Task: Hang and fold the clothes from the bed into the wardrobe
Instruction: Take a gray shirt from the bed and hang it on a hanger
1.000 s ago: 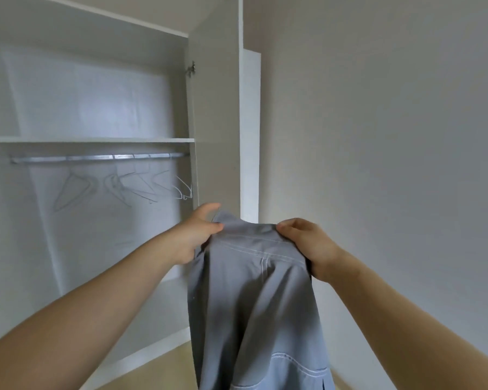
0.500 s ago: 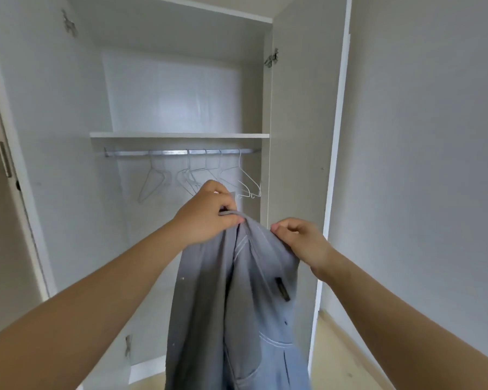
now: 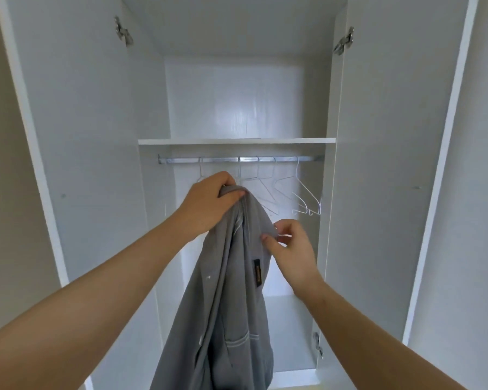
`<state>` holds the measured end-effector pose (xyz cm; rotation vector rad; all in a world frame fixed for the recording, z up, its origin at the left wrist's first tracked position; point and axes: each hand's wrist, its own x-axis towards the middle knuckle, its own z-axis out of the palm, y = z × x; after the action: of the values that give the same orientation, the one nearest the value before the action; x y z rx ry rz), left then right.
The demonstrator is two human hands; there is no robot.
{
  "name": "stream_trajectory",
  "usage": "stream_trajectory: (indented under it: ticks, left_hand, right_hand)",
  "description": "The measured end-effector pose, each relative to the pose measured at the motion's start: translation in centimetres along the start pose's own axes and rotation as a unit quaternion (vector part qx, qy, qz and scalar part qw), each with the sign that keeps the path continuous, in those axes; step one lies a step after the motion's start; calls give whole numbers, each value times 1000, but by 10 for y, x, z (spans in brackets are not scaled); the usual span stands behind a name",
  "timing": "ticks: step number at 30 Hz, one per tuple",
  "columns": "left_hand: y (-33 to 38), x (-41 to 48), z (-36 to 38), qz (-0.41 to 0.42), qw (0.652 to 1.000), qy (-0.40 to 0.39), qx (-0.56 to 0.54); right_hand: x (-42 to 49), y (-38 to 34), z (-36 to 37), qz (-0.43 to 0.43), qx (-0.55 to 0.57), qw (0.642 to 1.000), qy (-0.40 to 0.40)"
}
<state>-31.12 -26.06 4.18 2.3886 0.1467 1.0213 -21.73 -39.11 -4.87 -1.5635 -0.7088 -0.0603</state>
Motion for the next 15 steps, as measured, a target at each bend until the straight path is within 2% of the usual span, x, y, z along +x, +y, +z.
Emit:
stream_trajectory:
  ticks: [4, 6, 8, 10, 11, 12, 13, 15]
  left_hand:
    - [-14, 36, 9, -58, 997, 30, -51]
    - [-23, 49, 13, -90, 991, 50, -87]
    - [-29, 55, 12, -121, 979, 68, -150]
    - [-41, 59, 12, -154, 968, 81, -183]
    - [-48, 61, 12, -168, 964, 86, -189]
    - [-55, 62, 12, -180, 960, 91, -194]
    - [-64, 64, 12, -188, 958, 97, -194]
    - [-85, 70, 12, -189, 960, 113, -171]
  right_hand:
    - [39, 22, 12, 29, -14, 989, -146]
    - [61, 36, 21, -9, -97, 982, -161]
    - [72, 43, 30, -37, -168, 983, -66]
    - [81, 49, 40, -33, -113, 992, 42]
    - [86, 53, 45, -22, -69, 996, 56]
    - [90, 56, 50, -9, -28, 999, 30]
    - [95, 60, 58, 8, 13, 999, -29]
    - [104, 67, 78, 35, 82, 979, -183]
